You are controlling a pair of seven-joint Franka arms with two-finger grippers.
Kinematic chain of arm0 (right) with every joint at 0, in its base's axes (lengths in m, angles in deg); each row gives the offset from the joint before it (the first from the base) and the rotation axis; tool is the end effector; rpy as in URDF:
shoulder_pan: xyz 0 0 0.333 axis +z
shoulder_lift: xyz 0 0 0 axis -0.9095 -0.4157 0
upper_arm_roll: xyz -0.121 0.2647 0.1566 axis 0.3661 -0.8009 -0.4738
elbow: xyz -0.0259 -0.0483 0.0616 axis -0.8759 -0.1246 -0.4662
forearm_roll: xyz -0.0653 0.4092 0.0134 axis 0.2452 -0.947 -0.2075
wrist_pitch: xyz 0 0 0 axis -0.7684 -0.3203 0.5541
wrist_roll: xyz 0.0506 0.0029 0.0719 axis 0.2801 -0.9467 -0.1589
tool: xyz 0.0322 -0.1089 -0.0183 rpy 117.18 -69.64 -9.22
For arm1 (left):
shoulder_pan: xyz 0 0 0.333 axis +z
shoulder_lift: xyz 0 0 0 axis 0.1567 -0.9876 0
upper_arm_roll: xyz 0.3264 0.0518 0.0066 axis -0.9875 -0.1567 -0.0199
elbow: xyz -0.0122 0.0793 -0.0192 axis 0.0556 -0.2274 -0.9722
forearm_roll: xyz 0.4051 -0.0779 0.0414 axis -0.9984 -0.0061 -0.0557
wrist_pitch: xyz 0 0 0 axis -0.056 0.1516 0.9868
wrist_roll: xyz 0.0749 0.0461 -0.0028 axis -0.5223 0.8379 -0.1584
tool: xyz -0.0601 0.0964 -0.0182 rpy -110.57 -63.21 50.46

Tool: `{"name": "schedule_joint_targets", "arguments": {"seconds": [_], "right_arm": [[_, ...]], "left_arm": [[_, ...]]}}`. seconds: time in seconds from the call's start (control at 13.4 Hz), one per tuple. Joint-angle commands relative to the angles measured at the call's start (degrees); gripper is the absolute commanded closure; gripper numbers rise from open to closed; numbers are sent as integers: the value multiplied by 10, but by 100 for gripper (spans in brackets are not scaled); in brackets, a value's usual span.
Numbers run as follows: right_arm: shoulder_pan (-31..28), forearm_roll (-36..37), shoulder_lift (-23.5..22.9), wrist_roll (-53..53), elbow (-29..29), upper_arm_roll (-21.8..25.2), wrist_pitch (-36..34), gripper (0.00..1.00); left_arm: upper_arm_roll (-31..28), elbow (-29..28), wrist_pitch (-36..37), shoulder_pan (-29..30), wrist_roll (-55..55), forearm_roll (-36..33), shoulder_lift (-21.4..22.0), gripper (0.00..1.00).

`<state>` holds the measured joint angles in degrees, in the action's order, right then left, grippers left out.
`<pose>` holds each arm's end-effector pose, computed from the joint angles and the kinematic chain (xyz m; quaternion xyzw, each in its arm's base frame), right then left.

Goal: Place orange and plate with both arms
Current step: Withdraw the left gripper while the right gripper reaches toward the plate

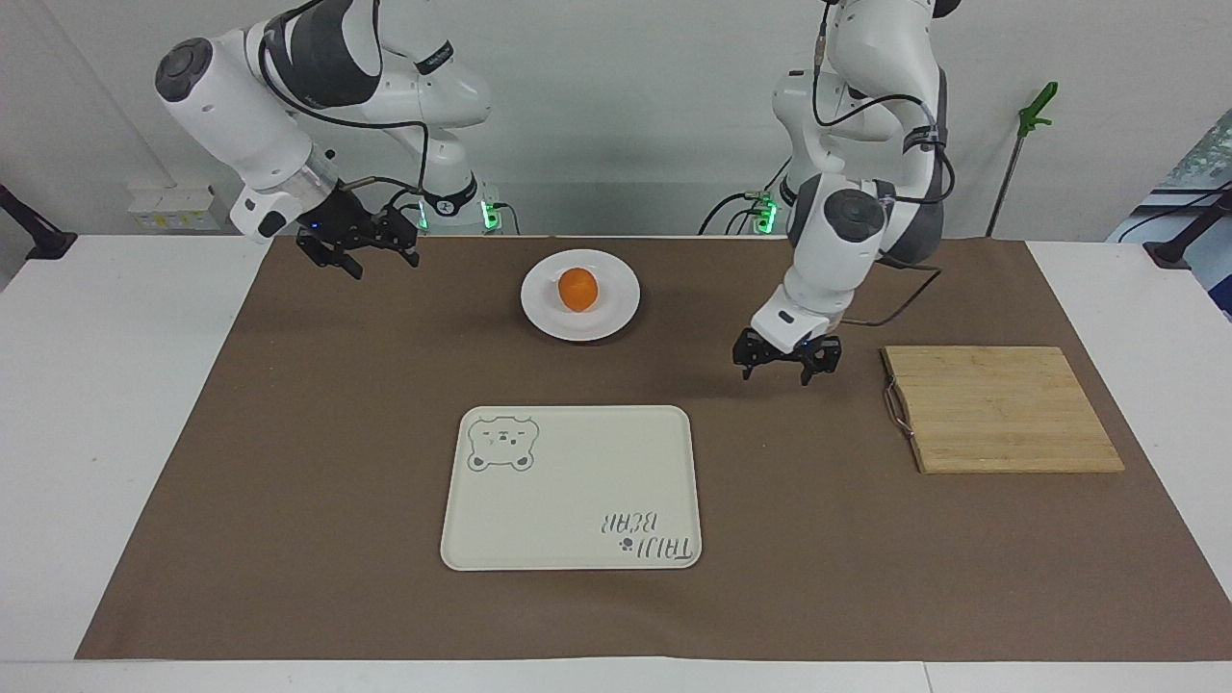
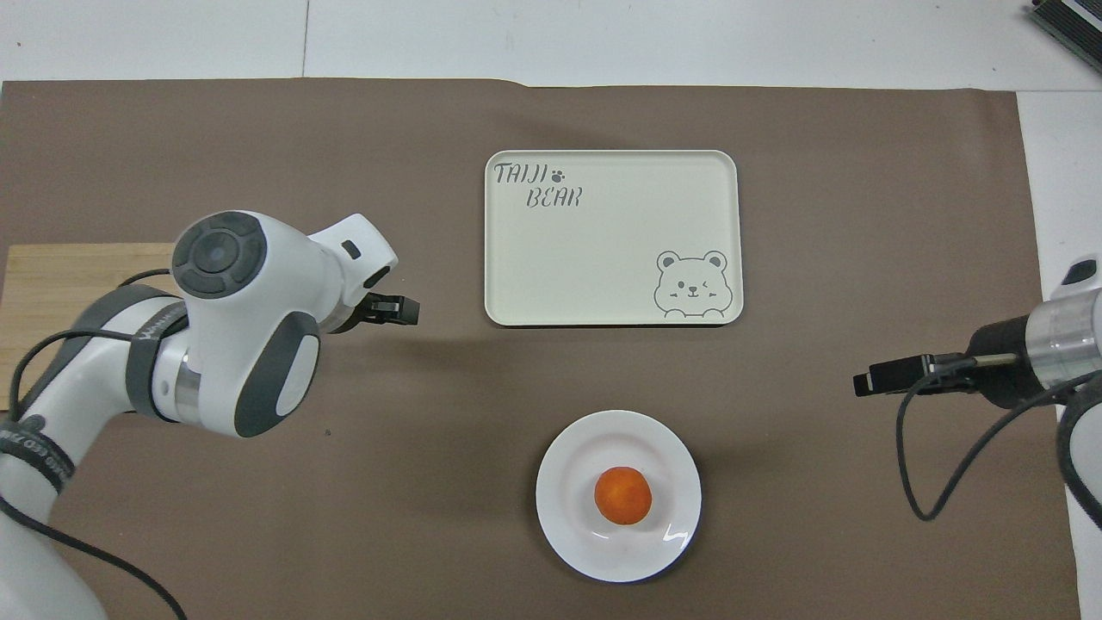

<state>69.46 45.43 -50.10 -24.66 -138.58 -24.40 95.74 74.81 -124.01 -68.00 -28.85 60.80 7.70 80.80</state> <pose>0.4973 -0.0038 0.5021 -0.9837 -0.0113 0.0611 0.1686 0.5765 -0.1915 0.3856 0.9952 -0.0916 0.0225 0.0266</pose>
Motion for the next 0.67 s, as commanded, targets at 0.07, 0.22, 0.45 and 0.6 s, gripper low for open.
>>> {"name": "schedule_joint_targets", "arguments": {"seconds": [0.07,0.22,0.45,0.6], "right_arm": [[-4,-77,25,-74,-83,0,34,0],[-2,-122,24,-124,-131,-1,64,0],[10,-181,29,-156,-178,-1,80,0],[17,-201,30,-190,-202,-1,95,0]], "left_arm": [[8,-20,32,51,79,-9,55,0],[8,-20,63,64,93,-8,88,0],[6,-20,118,74,103,-9,134,0],[6,-5,163,89,137,-8,146,0]]}}
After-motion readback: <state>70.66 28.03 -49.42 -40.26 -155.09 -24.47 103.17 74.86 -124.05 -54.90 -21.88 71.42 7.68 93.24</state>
